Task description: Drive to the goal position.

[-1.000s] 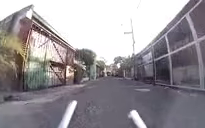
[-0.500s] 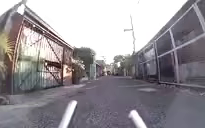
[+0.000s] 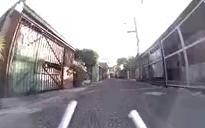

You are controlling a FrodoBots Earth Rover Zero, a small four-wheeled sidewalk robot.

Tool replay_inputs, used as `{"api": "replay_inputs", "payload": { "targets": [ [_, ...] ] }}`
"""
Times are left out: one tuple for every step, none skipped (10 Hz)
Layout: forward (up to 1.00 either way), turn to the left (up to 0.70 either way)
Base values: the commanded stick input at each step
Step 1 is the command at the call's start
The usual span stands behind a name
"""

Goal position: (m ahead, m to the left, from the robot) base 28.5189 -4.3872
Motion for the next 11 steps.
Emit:
{"api": "replay_inputs", "payload": {
  "targets": [
    [0.7,0.0],
    [0.8,0.0],
    [0.85,0.0],
    [0.85,0.0],
    [0.85,0.0],
    [0.85,0.0],
    [0.85,0.0],
    [0.85,0.0],
    [0.85,0.0],
    [0.85,0.0],
    [0.85,0.0]
  ]
}}
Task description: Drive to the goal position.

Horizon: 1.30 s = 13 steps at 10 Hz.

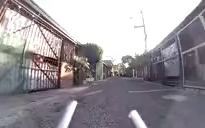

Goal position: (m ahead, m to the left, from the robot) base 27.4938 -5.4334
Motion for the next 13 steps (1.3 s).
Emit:
{"api": "replay_inputs", "payload": {
  "targets": [
    [0.85,-0.12],
    [0.85,-0.33],
    [0.85,-0.34],
    [0.85,-0.34],
    [0.85,-0.34],
    [0.85,-0.34],
    [0.85,-0.34],
    [0.85,-0.34],
    [0.85,-0.34],
    [0.85,-0.34],
    [0.85,-0.34],
    [0.85,-0.34],
    [0.85,-0.34]
  ]
}}
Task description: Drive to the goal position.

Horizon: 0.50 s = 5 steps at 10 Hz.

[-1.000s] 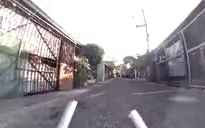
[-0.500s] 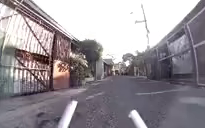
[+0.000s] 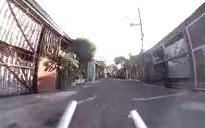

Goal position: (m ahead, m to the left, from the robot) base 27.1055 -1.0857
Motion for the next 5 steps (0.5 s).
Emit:
{"api": "replay_inputs", "payload": {
  "targets": [
    [0.85,-0.34],
    [0.85,-0.34],
    [0.85,-0.31],
    [0.85,-0.12],
    [0.85,0.0]
  ]
}}
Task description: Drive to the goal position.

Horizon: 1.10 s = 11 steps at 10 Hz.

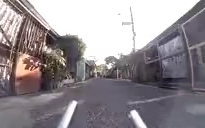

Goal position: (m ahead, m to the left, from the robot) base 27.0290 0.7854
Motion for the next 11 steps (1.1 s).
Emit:
{"api": "replay_inputs", "payload": {
  "targets": [
    [0.85,0.0],
    [0.85,0.0],
    [0.85,0.0],
    [0.85,0.0],
    [0.85,0.0],
    [0.85,0.0],
    [0.85,0.0],
    [0.85,0.0],
    [0.85,0.0],
    [0.85,0.0],
    [0.85,0.0]
  ]
}}
